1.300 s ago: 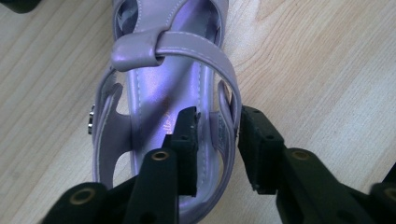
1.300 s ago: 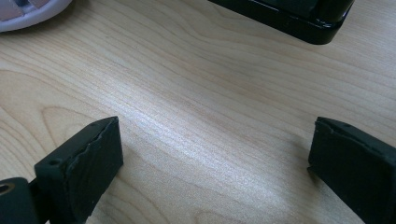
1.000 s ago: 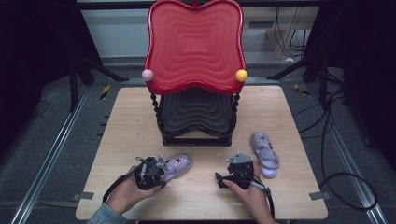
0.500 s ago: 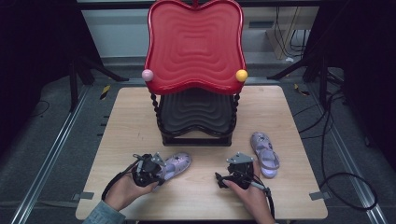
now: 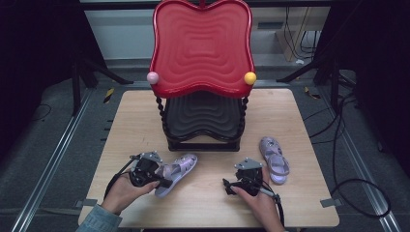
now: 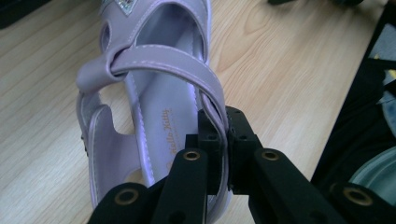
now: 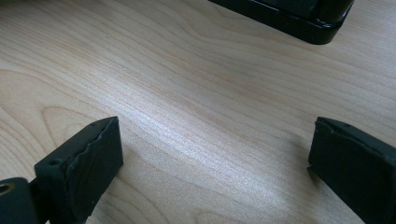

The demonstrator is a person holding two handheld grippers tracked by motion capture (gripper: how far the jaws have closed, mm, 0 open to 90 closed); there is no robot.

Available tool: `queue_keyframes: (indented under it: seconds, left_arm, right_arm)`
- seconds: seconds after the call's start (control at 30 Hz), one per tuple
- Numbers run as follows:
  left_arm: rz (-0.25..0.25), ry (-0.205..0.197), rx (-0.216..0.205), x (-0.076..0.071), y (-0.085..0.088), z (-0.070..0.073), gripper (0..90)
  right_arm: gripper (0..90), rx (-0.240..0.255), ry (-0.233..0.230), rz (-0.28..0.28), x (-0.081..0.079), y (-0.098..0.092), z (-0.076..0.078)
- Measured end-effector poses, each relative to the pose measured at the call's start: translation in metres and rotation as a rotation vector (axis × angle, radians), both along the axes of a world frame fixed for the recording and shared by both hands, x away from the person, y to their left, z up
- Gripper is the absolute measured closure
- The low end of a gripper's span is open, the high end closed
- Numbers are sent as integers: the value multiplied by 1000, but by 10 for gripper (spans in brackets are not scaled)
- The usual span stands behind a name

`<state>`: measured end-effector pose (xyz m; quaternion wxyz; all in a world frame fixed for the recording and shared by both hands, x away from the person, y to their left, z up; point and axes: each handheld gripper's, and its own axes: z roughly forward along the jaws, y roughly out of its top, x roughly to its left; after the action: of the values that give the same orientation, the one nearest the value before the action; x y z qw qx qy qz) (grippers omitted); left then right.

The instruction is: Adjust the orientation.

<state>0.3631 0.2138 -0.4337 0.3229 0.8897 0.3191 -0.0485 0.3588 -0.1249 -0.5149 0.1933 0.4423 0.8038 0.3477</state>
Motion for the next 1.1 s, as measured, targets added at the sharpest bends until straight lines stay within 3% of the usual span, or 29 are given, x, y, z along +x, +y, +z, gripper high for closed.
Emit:
queue_keyframes:
  seconds: [0.17, 0.43, 0.77, 1.1]
  left_arm:
    - [-6, -17, -59, -4, -8, 7, 864]
    - [25, -79, -145, -4, -25, 19, 864]
    - [42, -108, -230, -3, -43, 29, 864]
    - [74, -145, -275, -1, -49, 42, 864]
  right_arm:
    - [32, 0, 1, -1, 0, 0, 0]
    - [32, 0, 1, 0, 0, 0, 0]
    - [32, 0, 1, 0, 0, 0, 0]
    - [32, -1, 1, 0, 0, 0, 0]
